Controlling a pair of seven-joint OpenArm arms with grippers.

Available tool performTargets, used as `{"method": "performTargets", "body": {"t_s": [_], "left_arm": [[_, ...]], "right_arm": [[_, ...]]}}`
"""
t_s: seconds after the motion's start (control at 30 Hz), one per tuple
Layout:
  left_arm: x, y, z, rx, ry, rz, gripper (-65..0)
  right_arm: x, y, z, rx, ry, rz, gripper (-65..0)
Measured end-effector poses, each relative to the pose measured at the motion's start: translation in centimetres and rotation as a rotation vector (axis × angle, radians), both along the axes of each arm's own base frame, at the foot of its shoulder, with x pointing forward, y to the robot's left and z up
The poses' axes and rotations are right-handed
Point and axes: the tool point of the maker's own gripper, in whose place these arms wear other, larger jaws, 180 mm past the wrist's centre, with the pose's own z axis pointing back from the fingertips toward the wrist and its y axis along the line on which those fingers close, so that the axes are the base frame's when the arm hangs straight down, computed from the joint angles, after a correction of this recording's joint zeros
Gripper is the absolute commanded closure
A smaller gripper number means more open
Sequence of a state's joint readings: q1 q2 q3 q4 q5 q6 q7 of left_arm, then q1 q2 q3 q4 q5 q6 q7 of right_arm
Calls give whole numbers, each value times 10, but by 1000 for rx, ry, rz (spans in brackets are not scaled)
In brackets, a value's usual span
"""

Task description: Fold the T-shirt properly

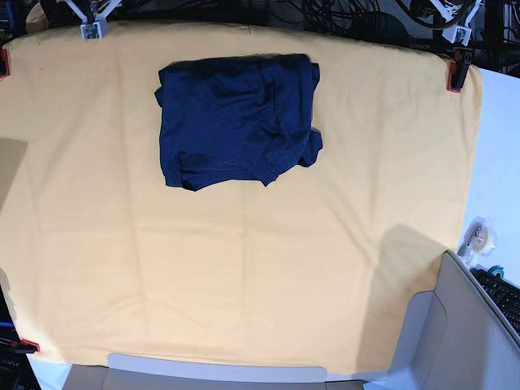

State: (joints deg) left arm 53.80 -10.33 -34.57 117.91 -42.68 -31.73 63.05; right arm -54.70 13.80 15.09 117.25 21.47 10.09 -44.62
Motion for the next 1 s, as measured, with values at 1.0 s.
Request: {"method": "performTargets", "body": {"t_s": [1.0], "left_arm": [[-62,-117,-172,-252,294,-245,0]], "right_arm": [[-110,6,-100,-129,355,232,0]]}}
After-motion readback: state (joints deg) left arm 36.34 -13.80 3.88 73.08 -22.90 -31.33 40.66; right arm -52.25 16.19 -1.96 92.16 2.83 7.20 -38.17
